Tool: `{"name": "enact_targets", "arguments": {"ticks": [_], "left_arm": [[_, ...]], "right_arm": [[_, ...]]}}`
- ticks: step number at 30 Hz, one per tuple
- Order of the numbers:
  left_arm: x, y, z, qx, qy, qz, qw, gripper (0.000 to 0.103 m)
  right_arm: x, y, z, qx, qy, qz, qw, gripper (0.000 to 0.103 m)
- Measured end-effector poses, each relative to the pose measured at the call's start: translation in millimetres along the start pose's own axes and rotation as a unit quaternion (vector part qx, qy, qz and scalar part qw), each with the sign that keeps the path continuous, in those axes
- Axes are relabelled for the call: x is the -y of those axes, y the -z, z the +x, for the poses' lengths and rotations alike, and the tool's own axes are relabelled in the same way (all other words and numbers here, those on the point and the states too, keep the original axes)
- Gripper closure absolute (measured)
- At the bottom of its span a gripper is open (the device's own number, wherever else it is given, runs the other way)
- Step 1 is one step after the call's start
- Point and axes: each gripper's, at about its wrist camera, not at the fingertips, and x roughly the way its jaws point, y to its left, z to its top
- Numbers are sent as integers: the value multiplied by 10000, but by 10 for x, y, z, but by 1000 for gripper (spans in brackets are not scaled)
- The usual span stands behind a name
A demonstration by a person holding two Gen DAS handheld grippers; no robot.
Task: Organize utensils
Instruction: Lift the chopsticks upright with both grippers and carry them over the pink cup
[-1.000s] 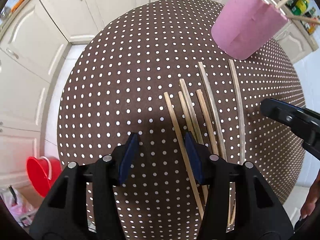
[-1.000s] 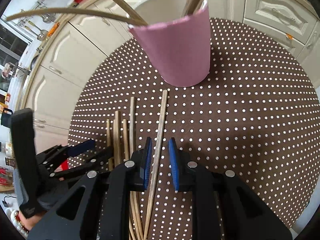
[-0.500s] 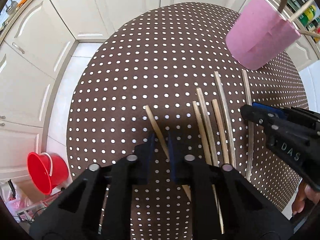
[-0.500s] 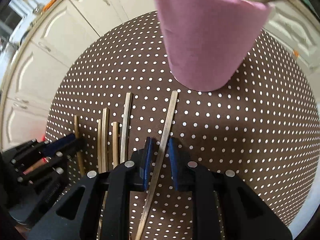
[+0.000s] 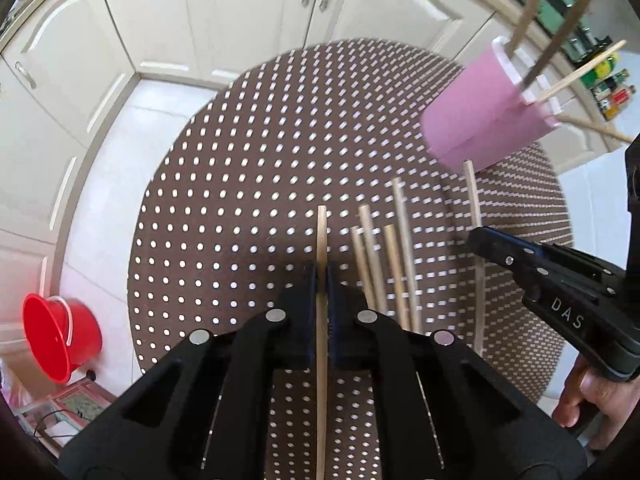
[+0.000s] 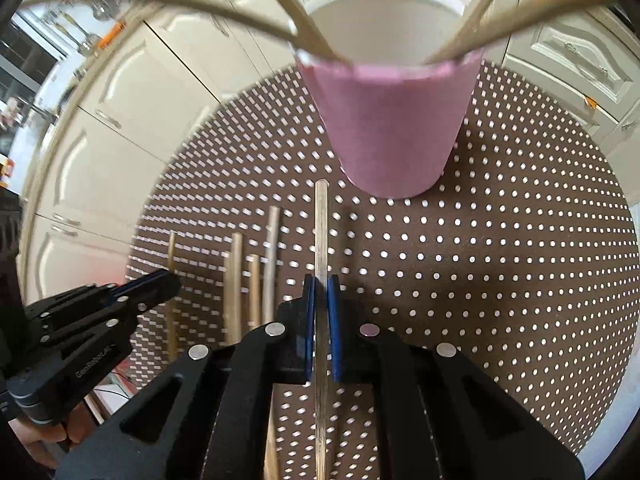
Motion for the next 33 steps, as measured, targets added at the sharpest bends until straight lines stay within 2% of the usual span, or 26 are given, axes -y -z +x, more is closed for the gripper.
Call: {"name": "enact_targets", "arguments": {"ticks": [7, 15, 19, 26, 33], "left_arm": [[25, 8, -644, 549, 390, 124, 9977, 98], [100, 50, -1463, 1227, 763, 465, 9884, 98], [154, 125, -1767, 1497, 867, 639, 9828, 98], [357, 216, -2130, 1825, 1013, 917, 9737, 98], [585, 122, -2362, 2184, 1125, 1084, 9633, 98]], "right_arm": [[-127, 93, -598, 755, -252, 3, 9968, 98], [-1, 353, -1407, 1662, -438, 49, 9851, 98], [-152, 380, -1579, 2037, -442, 54, 9780, 98], [-112, 515, -1812, 2477, -367, 91, 9681, 98], [-53, 473, -2075, 2888, -238, -12, 9571, 98]]}}
